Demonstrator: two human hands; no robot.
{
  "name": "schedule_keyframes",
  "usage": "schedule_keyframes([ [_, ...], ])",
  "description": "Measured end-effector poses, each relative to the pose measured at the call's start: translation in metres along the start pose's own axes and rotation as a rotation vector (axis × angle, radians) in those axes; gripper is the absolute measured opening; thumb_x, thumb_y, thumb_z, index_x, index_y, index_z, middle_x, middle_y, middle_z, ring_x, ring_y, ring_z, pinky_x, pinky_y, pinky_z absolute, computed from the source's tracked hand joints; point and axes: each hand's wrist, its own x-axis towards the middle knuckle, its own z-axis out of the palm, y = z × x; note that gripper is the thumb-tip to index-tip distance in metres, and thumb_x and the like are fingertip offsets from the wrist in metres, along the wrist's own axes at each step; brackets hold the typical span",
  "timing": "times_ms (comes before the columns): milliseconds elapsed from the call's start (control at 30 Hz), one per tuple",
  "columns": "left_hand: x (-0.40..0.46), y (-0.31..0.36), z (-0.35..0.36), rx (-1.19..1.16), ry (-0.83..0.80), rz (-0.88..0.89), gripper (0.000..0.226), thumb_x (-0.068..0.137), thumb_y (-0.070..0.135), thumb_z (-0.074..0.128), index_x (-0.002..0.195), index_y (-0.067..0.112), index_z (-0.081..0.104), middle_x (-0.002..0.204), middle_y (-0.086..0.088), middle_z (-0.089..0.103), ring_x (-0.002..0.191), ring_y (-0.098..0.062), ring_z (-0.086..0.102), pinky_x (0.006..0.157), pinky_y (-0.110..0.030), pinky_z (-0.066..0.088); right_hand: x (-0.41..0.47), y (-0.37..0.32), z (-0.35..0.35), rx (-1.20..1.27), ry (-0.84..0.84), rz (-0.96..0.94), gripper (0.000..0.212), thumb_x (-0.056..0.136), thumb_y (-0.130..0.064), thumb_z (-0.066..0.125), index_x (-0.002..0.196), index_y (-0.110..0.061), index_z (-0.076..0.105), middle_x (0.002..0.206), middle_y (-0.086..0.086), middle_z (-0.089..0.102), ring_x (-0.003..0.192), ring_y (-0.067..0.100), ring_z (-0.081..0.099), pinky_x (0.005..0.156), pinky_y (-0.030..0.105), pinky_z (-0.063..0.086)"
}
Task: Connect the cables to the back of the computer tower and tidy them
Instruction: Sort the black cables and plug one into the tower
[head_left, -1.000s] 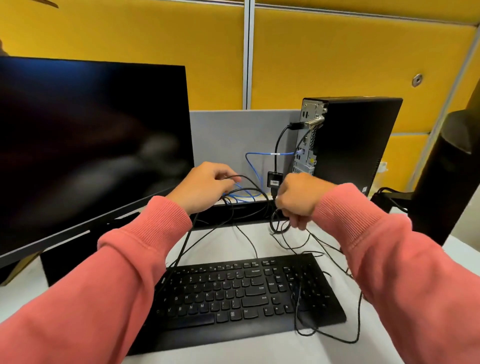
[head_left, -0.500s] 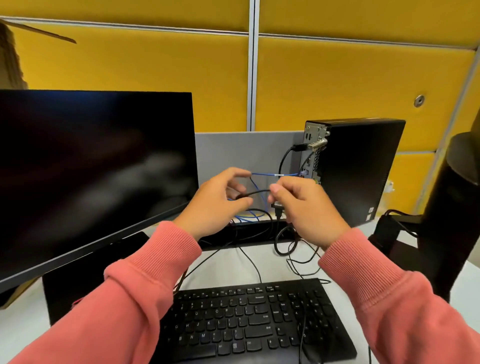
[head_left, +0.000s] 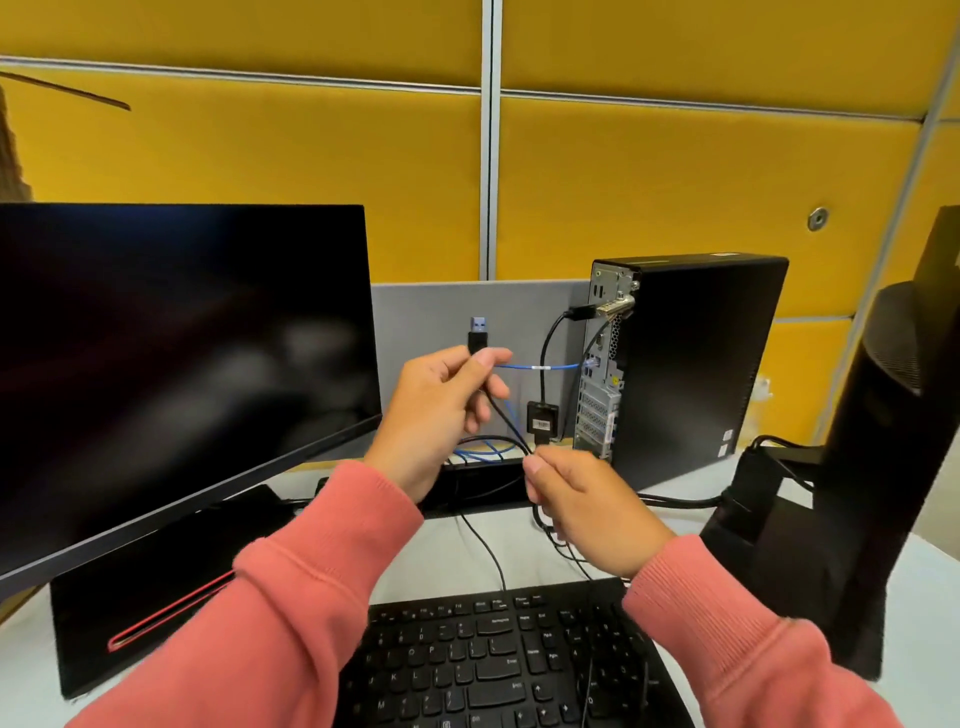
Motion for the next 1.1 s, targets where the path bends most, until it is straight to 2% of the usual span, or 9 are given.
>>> schedule_keyframes([
  [200,-0.002,-0.015,-0.019,0.225,-0.116,0.113,0.029,0.109,0.014,0.044,0.116,0.018,0.072,0.075,0.000,0.060,0.061,-0.010,0.051,0.061,-0.021,0.046,0.000,0.028,-0.001,-0.397,-0.066,0.238,0.040,0.108,-0.040,0.030,0.082,-0.020,0.053,0.093,0.006,0.065,0.095,0.027,0.056,0.085,0.038,0.045],
  [400,-0.006,-0.019,-0.024,0.158,-0.094,0.192,0.025,0.110,0.013,0.042,0.114,0.015,0.067,0.077,-0.010,0.064,0.063,-0.020,0.057,0.066,-0.027,0.051,0.002,0.018,-0.029,-0.574,-0.123,0.400,0.040,0.108,-0.044,0.012,0.116,-0.033,0.050,0.099,0.008,0.056,0.104,0.031,0.056,0.096,0.046,0.047],
  [433,-0.006,-0.018,-0.023,0.164,-0.101,0.203,0.025,0.110,0.013,0.042,0.113,0.015,0.066,0.078,-0.013,0.065,0.064,-0.020,0.058,0.066,-0.027,0.051,0.003,0.016,-0.032,-0.576,-0.138,0.434,0.052,0.105,-0.054,0.009,0.116,-0.029,0.053,0.104,0.009,0.058,0.103,0.029,0.056,0.096,0.045,0.046],
  [533,-0.004,-0.021,-0.020,0.194,-0.148,0.212,0.028,0.110,0.014,0.040,0.118,0.016,0.067,0.085,-0.017,0.066,0.069,-0.019,0.061,0.069,-0.025,0.051,0.004,0.013,-0.035,-0.471,-0.128,0.522,0.074,0.095,-0.074,0.003,0.078,-0.022,0.054,0.101,0.009,0.058,0.092,0.025,0.054,0.096,0.042,0.045],
  [600,-0.001,-0.023,-0.019,0.178,-0.171,0.195,0.032,0.111,0.013,0.037,0.124,0.016,0.066,0.087,-0.015,0.066,0.072,-0.020,0.061,0.071,-0.027,0.051,0.003,0.004,-0.036,-0.457,-0.150,0.503,0.059,0.100,-0.066,0.005,0.068,-0.029,0.038,0.096,0.008,0.054,0.090,0.025,0.053,0.097,0.041,0.045],
  [733,0.005,-0.032,-0.014,0.217,-0.186,0.191,0.035,0.111,0.013,0.038,0.133,0.021,0.063,0.089,-0.016,0.067,0.070,-0.018,0.060,0.072,-0.030,0.053,0.006,0.013,-0.031,-0.438,-0.178,0.513,0.057,0.104,-0.054,0.024,0.093,-0.011,0.060,0.089,0.005,0.058,0.075,0.022,0.055,0.090,0.038,0.053],
  [900,0.017,-0.045,-0.004,0.225,-0.218,0.170,0.031,0.109,0.014,0.045,0.128,0.025,0.067,0.083,-0.003,0.068,0.067,-0.017,0.061,0.070,-0.030,0.055,0.020,0.024,-0.029,-0.443,-0.124,0.541,0.040,0.100,-0.049,0.044,0.084,-0.016,0.061,0.095,0.006,0.063,0.079,0.024,0.064,0.081,0.035,0.055],
  [1000,0.025,-0.054,0.006,0.169,-0.186,0.152,0.029,0.108,0.012,0.048,0.123,0.018,0.072,0.087,-0.003,0.065,0.068,-0.017,0.063,0.070,-0.033,0.055,0.033,0.027,-0.036,-0.515,0.027,0.521,0.019,0.097,-0.043,0.051,0.091,-0.027,0.058,0.103,0.000,0.060,0.097,0.024,0.058,0.093,0.042,0.049],
  [1100,0.036,-0.062,0.018,0.191,-0.176,0.173,0.027,0.106,0.009,0.052,0.121,0.016,0.073,0.093,-0.003,0.060,0.070,-0.015,0.066,0.071,-0.031,0.056,0.051,0.022,-0.050,-0.433,0.428,0.396,0.006,0.091,-0.032,0.055,0.087,-0.028,0.058,0.104,-0.005,0.056,0.103,0.023,0.049,0.093,0.044,0.037],
])
